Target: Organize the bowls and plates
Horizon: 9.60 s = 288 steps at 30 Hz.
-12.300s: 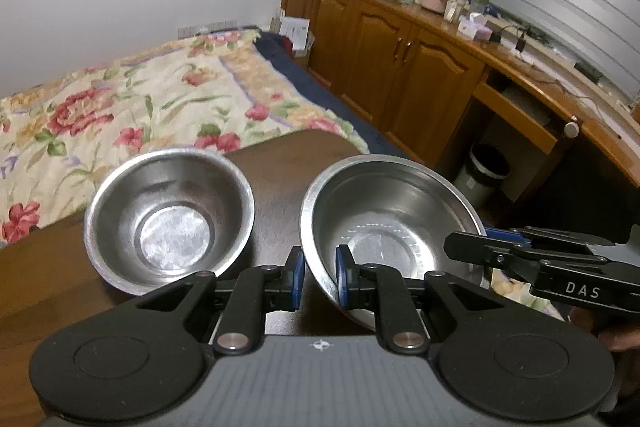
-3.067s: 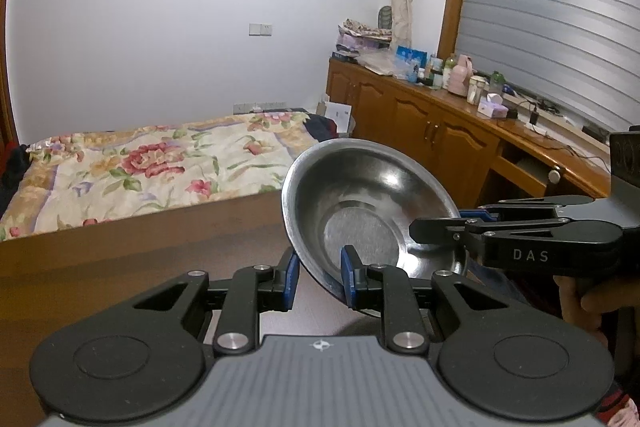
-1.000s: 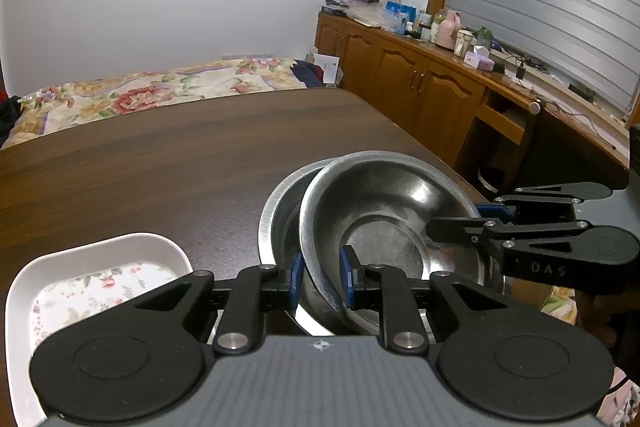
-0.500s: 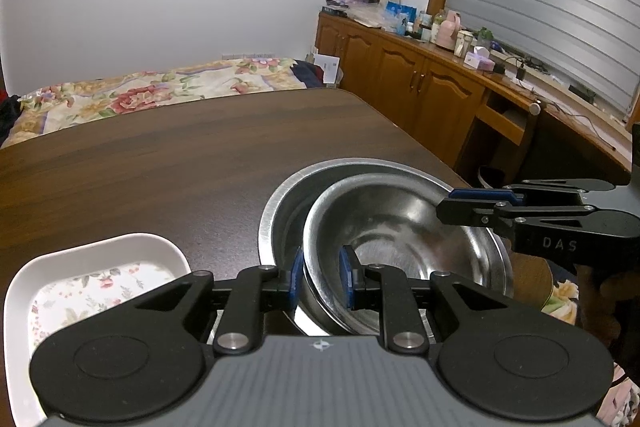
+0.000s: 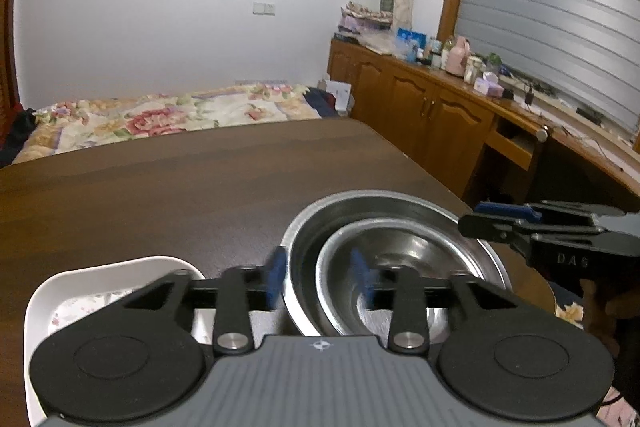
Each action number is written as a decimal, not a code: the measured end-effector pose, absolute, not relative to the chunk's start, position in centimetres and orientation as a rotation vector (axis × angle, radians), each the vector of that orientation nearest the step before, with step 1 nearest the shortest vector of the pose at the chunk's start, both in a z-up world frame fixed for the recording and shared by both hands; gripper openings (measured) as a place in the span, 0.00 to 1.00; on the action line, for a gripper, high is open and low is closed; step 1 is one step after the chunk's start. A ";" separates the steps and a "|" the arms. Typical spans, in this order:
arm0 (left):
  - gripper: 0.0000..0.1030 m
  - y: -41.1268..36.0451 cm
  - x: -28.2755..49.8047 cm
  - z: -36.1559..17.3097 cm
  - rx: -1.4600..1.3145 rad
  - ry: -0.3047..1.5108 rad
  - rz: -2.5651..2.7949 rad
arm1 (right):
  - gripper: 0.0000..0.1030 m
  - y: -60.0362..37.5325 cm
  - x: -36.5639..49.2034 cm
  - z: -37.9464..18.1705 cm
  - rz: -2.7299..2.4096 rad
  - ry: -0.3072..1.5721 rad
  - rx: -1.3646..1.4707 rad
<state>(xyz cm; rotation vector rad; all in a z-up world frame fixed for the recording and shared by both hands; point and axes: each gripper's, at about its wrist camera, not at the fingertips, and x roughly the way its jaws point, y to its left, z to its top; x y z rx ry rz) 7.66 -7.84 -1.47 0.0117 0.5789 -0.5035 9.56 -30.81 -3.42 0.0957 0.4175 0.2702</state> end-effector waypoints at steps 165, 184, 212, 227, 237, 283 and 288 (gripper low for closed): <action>0.59 5.2 4.0 -0.3 -0.048 0.540 -0.140 | 0.71 -18.7 10.8 -0.8 0.453 0.438 0.067; 1.00 0.2 0.6 3.0 0.035 0.399 -0.156 | 1.00 -21.3 6.4 1.6 0.241 0.310 0.020; 1.00 -0.6 -2.5 1.5 0.050 0.422 -0.073 | 1.00 -22.1 3.5 0.0 0.150 0.311 0.039; 1.00 -0.8 -2.7 0.4 0.050 0.422 -0.059 | 1.00 -21.9 3.4 -1.4 0.121 0.337 0.022; 1.00 -0.5 -2.5 -0.8 0.044 0.449 -0.053 | 1.00 -21.9 3.5 -2.6 0.112 0.373 0.026; 1.00 0.0 -2.5 -0.7 0.038 0.445 -0.037 | 1.00 -22.2 3.9 -2.8 0.106 0.368 0.036; 1.00 0.1 -2.4 -0.7 0.037 0.445 -0.036 | 1.00 -22.2 3.9 -2.8 0.106 0.369 0.036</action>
